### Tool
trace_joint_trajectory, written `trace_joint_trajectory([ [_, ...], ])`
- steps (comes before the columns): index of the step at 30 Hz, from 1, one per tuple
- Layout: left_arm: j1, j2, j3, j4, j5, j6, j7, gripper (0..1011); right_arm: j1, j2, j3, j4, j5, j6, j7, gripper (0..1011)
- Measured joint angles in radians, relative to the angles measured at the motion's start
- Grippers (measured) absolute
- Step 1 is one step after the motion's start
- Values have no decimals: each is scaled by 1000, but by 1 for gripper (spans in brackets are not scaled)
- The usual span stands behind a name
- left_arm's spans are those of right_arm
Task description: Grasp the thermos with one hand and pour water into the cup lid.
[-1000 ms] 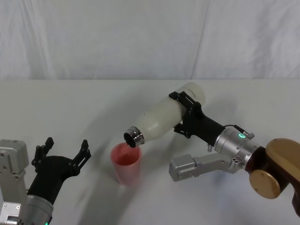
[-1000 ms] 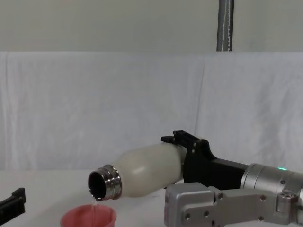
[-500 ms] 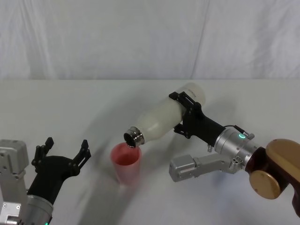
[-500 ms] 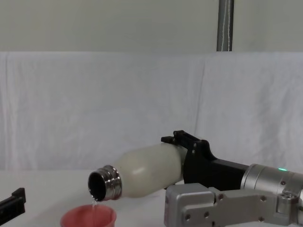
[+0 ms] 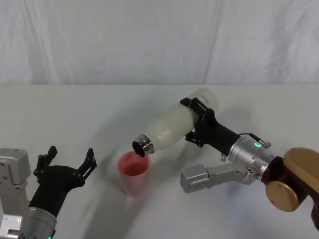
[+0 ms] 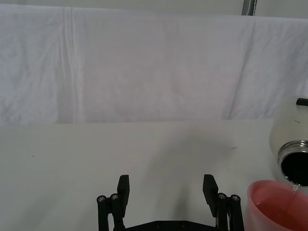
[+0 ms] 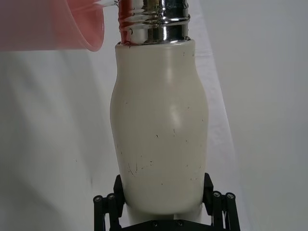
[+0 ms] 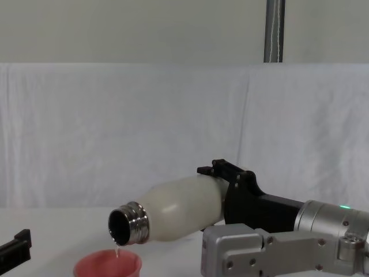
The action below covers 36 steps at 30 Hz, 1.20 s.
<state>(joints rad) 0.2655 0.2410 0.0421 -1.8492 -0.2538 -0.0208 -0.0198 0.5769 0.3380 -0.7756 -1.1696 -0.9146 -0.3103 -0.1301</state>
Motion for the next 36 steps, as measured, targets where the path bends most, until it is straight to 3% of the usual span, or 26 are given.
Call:
trace_joint_trajectory([
  [36, 0, 0, 0, 0, 0, 0, 0, 1001, 0, 5, -1, -2, -5, 0, -1, 952],
])
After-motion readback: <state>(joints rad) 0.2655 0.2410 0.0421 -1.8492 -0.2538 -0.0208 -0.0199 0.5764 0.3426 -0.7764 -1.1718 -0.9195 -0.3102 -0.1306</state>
